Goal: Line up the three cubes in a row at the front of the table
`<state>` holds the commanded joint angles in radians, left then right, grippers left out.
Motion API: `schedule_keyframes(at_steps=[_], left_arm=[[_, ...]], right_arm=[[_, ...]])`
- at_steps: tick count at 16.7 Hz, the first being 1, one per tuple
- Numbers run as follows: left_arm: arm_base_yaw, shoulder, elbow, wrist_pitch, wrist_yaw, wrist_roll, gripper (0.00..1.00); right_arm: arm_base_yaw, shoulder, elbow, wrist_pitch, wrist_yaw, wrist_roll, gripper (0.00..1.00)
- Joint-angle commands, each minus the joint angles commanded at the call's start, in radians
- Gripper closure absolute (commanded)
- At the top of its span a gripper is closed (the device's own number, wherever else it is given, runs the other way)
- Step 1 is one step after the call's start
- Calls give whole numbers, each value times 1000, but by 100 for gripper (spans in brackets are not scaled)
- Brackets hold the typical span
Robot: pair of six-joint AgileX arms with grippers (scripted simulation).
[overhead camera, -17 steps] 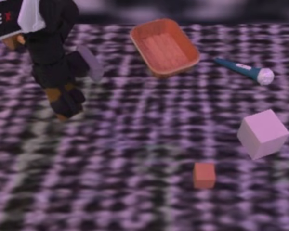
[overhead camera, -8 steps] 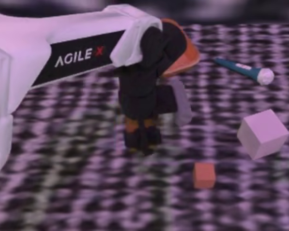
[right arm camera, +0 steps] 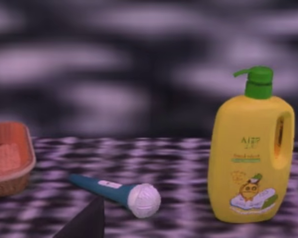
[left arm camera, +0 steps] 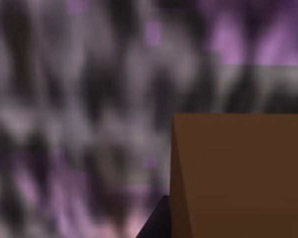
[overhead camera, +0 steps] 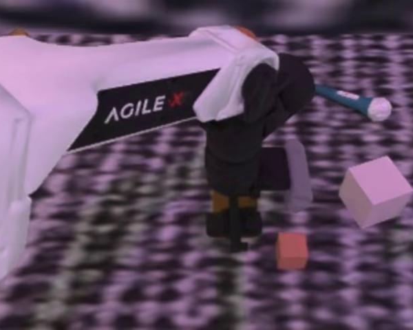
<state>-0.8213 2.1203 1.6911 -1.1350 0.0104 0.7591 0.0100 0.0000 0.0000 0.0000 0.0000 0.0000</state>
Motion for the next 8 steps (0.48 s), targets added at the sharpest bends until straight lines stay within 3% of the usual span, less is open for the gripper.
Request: schedule_keyframes(at_steps=[8], left_arm=[[-5, 75, -123, 203, 1, -4, 100]], right_arm=[[0, 0, 0, 0, 0, 0, 0]])
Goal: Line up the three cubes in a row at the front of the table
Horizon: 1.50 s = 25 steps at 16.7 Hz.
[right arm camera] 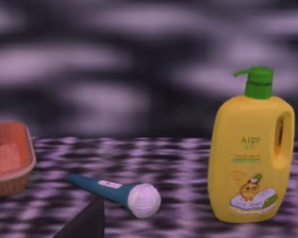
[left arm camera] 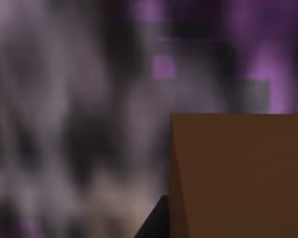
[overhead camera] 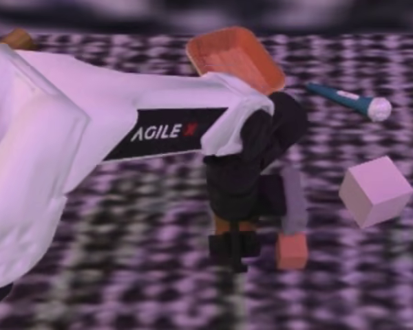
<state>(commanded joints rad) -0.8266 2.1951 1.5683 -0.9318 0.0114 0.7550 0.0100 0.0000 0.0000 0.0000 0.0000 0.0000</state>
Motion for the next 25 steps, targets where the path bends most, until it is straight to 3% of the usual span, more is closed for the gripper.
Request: schedule_keyframes(at_steps=[5, 18, 25], left_arm=[[-2, 13, -19, 29, 0, 0, 100], [-2, 13, -19, 29, 0, 0, 2], [-2, 13, -19, 29, 0, 0, 0]], right_arm=[[0, 0, 0, 0, 0, 0, 0], [0, 0, 0, 0, 0, 0, 0], [0, 0, 0, 0, 0, 0, 0]])
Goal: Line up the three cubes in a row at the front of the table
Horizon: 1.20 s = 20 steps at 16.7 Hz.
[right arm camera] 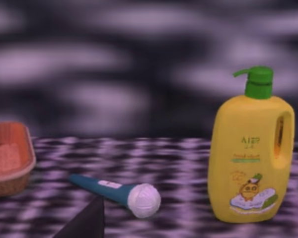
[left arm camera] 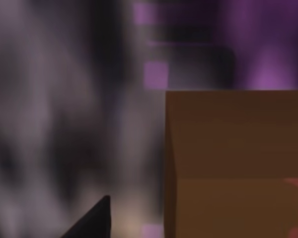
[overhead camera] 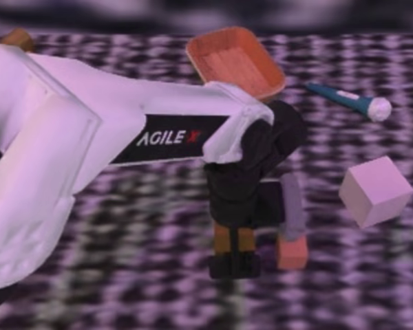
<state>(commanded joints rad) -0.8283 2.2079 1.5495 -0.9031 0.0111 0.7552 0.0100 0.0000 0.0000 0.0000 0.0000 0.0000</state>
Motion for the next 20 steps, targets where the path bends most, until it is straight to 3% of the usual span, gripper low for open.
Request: schedule_keyframes(at_steps=[4, 11, 17, 20], left_arm=[[1, -6, 16, -18, 0, 3, 0], [22, -83, 152, -236, -1, -1, 0], [22, -91, 143, -230, -2, -3, 0], [70, -184, 59, -166, -8, -35, 0]], right_arm=[[0, 0, 0, 0, 0, 0, 0], [0, 0, 0, 0, 0, 0, 0], [2, 10, 10, -7, -1, -1, 0], [19, 98, 97, -67, -4, -6, 0]])
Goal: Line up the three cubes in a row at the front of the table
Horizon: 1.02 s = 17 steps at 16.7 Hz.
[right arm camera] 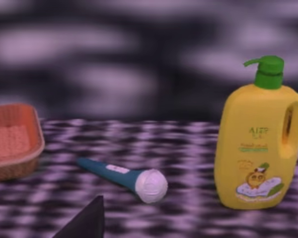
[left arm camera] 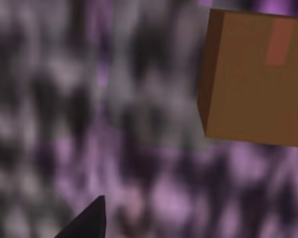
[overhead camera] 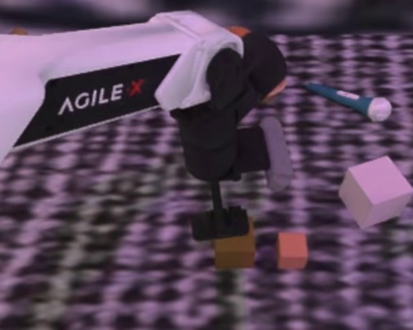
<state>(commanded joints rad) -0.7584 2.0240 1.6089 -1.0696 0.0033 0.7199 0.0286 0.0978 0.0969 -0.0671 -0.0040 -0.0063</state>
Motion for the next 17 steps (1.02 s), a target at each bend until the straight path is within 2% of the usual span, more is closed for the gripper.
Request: schedule_keyframes(at_steps=[6, 14, 17], left_arm=[[208, -450, -391, 238, -15, -160, 0], [547, -1320, -1134, 639, -15, -462, 0], [650, -1625, -1362, 795, -12, -565, 0]], right_arm=[[53, 443, 362, -255, 2, -28, 0], [142, 1325, 936, -704, 11, -82, 0], [170, 1572, 1122, -840, 11, -97, 0]])
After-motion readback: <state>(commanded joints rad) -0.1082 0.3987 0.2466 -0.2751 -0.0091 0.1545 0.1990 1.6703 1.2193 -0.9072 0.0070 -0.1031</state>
